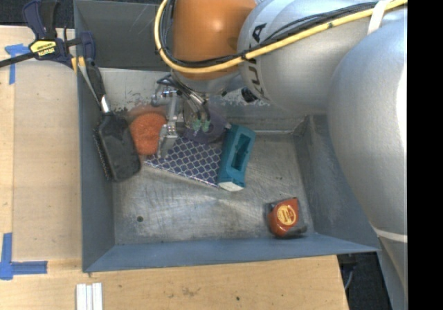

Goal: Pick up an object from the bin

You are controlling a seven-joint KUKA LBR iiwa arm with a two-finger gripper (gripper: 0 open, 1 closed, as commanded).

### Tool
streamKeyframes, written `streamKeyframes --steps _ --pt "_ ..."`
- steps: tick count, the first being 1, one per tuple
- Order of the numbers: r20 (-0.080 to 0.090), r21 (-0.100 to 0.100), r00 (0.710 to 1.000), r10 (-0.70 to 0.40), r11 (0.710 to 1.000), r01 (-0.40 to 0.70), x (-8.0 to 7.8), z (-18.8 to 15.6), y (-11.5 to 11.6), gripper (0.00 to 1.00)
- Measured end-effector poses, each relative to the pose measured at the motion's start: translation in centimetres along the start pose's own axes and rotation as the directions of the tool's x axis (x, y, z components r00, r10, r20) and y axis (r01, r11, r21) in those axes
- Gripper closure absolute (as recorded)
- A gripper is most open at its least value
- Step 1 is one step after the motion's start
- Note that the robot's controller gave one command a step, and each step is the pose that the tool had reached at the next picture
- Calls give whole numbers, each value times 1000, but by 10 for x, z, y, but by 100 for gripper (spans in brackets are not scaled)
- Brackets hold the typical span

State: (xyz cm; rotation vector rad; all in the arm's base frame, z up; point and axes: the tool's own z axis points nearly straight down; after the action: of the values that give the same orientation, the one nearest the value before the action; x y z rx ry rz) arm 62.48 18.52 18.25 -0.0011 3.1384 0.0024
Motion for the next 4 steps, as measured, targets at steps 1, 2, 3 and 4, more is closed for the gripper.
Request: streamKeyframes --steps 1,2,3,4 --pt "-2 1 989 151 989 -151 57 18 44 100" --pt "-2 1 988 153 988 -153 57 18 43 0" --pt "-1 1 988 154 988 -154 57 18 43 100" --pt "-1 1 988 155 988 -155 57 18 43 0"
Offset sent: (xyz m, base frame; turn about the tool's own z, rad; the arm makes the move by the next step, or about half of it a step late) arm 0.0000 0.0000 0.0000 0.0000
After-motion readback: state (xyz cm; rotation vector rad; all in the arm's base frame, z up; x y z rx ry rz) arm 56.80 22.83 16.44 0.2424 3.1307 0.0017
